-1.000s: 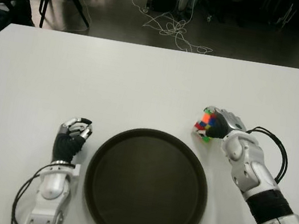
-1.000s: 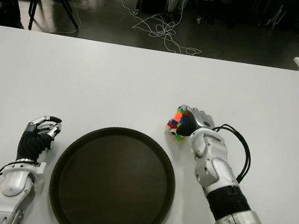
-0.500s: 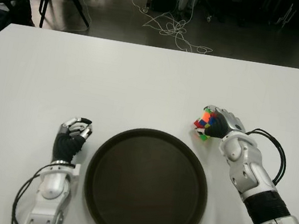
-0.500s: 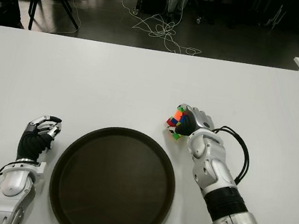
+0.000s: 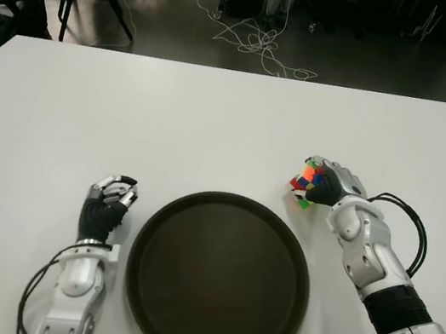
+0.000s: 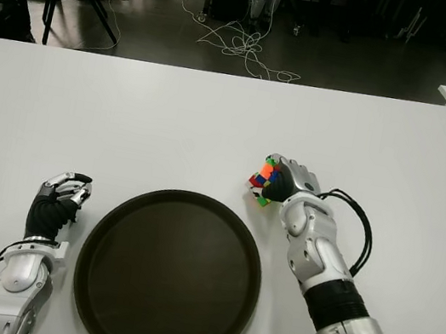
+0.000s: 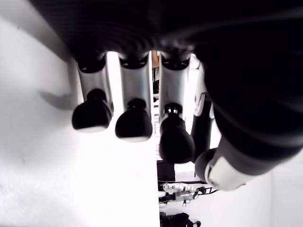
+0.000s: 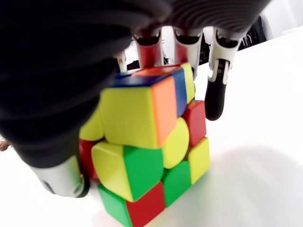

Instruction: Pick up the Rubik's Cube and put it in the plate

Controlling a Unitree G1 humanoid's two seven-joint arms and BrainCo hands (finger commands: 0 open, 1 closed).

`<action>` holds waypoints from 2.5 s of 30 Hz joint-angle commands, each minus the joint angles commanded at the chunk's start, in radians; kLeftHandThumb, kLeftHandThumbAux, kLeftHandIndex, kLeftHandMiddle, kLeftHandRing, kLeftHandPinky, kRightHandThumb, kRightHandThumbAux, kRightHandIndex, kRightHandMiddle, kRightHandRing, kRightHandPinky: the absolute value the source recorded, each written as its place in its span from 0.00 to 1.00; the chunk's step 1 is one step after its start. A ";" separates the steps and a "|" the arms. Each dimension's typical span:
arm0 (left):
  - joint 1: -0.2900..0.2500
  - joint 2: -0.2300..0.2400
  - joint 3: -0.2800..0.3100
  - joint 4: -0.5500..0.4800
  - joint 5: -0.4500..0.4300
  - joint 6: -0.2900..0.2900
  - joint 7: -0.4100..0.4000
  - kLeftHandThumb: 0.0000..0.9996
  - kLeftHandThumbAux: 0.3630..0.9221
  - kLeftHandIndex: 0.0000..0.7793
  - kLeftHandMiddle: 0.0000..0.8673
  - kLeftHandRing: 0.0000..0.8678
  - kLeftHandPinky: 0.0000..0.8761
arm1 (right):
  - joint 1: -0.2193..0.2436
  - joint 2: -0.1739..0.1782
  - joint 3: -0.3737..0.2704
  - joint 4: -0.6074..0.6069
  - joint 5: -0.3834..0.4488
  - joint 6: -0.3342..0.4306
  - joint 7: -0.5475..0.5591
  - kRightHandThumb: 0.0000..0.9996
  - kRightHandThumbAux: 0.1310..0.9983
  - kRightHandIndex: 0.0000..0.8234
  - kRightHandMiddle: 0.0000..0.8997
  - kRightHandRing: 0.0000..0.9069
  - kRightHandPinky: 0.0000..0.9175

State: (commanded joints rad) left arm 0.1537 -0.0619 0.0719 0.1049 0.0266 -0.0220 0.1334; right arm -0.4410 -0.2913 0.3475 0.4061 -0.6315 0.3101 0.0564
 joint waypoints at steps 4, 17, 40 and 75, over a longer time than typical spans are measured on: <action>0.002 0.000 -0.002 -0.004 0.002 0.001 0.001 0.71 0.61 0.57 0.93 0.95 0.93 | 0.005 0.004 -0.008 -0.005 0.008 0.000 -0.002 0.68 0.69 0.52 0.82 0.84 0.84; -0.003 0.004 0.000 0.006 0.011 -0.008 0.009 0.71 0.61 0.57 0.94 0.95 0.94 | 0.060 0.035 -0.101 -0.057 0.097 -0.040 -0.076 0.68 0.69 0.53 0.86 0.88 0.85; -0.010 0.003 0.015 0.012 -0.008 -0.002 -0.005 0.71 0.61 0.57 0.94 0.96 0.94 | 0.287 0.162 -0.331 -0.476 0.308 -0.244 -0.276 0.69 0.69 0.53 0.91 0.91 0.89; -0.004 -0.023 0.018 -0.011 -0.014 0.010 0.023 0.71 0.61 0.57 0.93 0.96 0.95 | 0.408 0.178 -0.238 -0.612 0.360 -0.437 -0.082 0.68 0.69 0.53 0.90 0.90 0.89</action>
State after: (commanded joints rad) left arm 0.1492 -0.0846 0.0901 0.0935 0.0122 -0.0123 0.1566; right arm -0.0334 -0.1131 0.1092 -0.2054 -0.2717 -0.1270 -0.0252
